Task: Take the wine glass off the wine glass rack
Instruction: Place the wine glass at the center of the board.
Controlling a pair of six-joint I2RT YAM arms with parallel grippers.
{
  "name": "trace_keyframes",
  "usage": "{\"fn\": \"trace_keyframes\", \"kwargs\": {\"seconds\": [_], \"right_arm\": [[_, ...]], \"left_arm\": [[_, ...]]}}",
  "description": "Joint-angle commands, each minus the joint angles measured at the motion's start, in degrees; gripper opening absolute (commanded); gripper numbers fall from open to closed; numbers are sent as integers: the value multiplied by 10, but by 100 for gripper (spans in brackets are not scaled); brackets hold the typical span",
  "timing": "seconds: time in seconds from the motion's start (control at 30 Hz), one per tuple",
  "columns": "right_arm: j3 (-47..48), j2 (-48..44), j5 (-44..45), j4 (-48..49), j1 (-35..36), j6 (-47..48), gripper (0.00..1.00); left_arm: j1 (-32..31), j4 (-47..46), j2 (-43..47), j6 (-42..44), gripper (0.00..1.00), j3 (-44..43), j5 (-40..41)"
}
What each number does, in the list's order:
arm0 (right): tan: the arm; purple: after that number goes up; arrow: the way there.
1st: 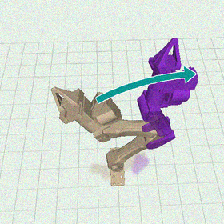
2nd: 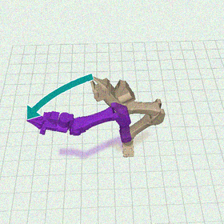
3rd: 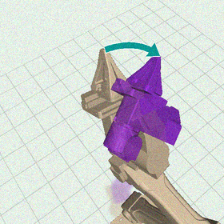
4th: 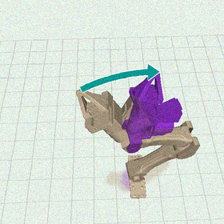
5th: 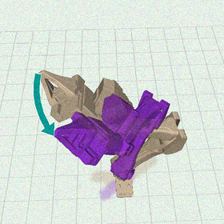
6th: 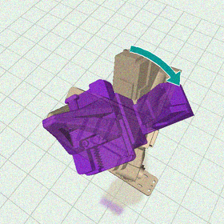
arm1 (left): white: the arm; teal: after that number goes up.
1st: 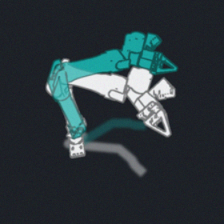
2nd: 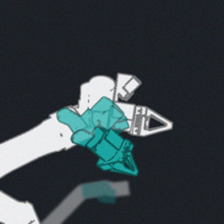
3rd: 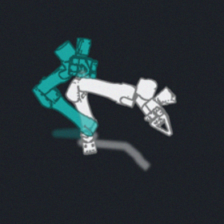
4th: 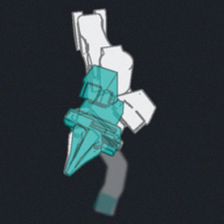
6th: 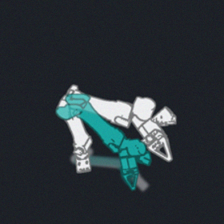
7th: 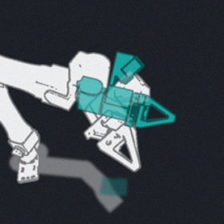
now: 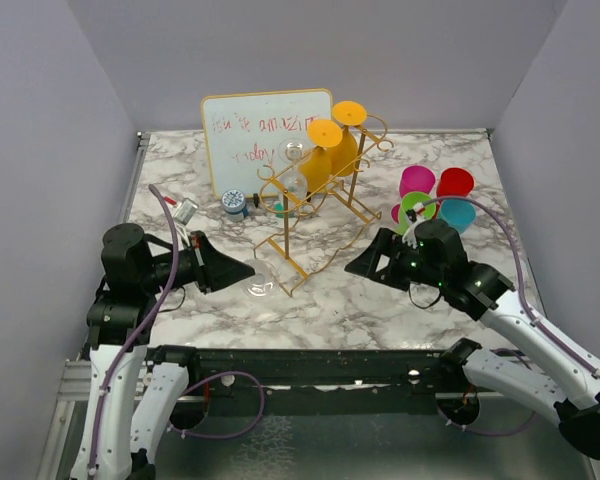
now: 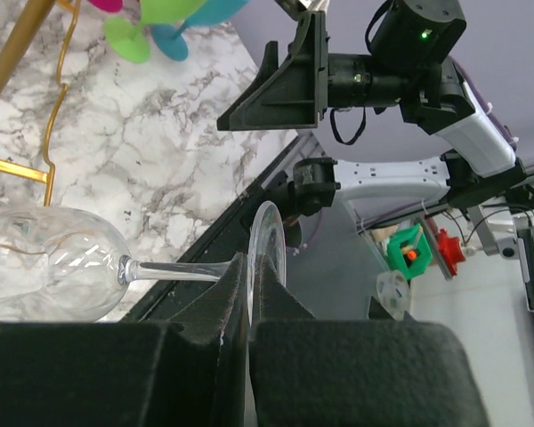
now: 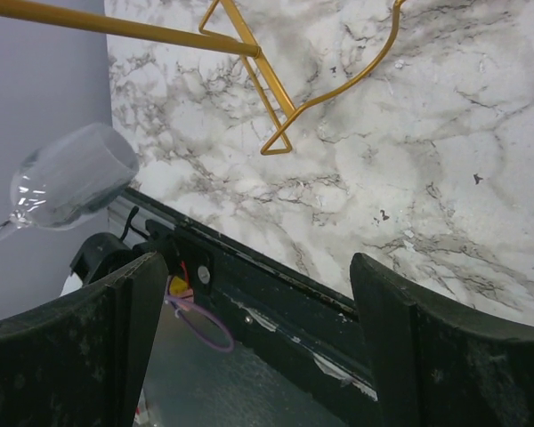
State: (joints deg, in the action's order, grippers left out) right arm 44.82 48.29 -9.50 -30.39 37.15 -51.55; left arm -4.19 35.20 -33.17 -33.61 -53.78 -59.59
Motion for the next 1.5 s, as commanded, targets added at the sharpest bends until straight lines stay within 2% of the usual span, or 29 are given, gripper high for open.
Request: {"fn": "trace_keyframes", "kwargs": {"seconds": [0.0,0.23,0.37,0.43,0.53,0.7,0.8,0.87,0.9,1.0,1.3,1.47], "right_arm": [[-6,18,-49,53,-2,8,90],[-36,43,-119,142,-5,5,90],[-64,49,-147,190,-15,-11,90],[-80,52,-168,213,-30,-21,90],[-105,53,-191,248,-48,-36,89],[-123,39,-200,274,-62,-38,89],[-135,17,-202,283,-73,-35,89],[-144,5,-219,294,-85,-31,89],[-148,1,-232,299,-95,-30,89],[-149,-8,-282,317,-131,-22,89],[-164,-29,-436,380,-218,-20,88],[-171,-26,-460,418,-239,-38,88]], "left_arm": [[1,-54,-16,10,0,20,-57],[1,-85,-27,1,0,58,-74],[-8,-171,-27,-56,0,80,-66],[-25,-186,-29,-65,0,86,-51],[-72,-208,-37,-74,0,100,-13],[-197,-301,-50,-115,0,107,72],[-237,-345,-51,-133,0,108,97],[-261,-467,-61,-204,0,141,90],[-278,-491,-69,-210,0,150,93],[-320,-487,-88,-179,0,136,107],[-348,-489,-120,-142,0,113,60],[-358,-503,-121,-113,0,102,35]]}}
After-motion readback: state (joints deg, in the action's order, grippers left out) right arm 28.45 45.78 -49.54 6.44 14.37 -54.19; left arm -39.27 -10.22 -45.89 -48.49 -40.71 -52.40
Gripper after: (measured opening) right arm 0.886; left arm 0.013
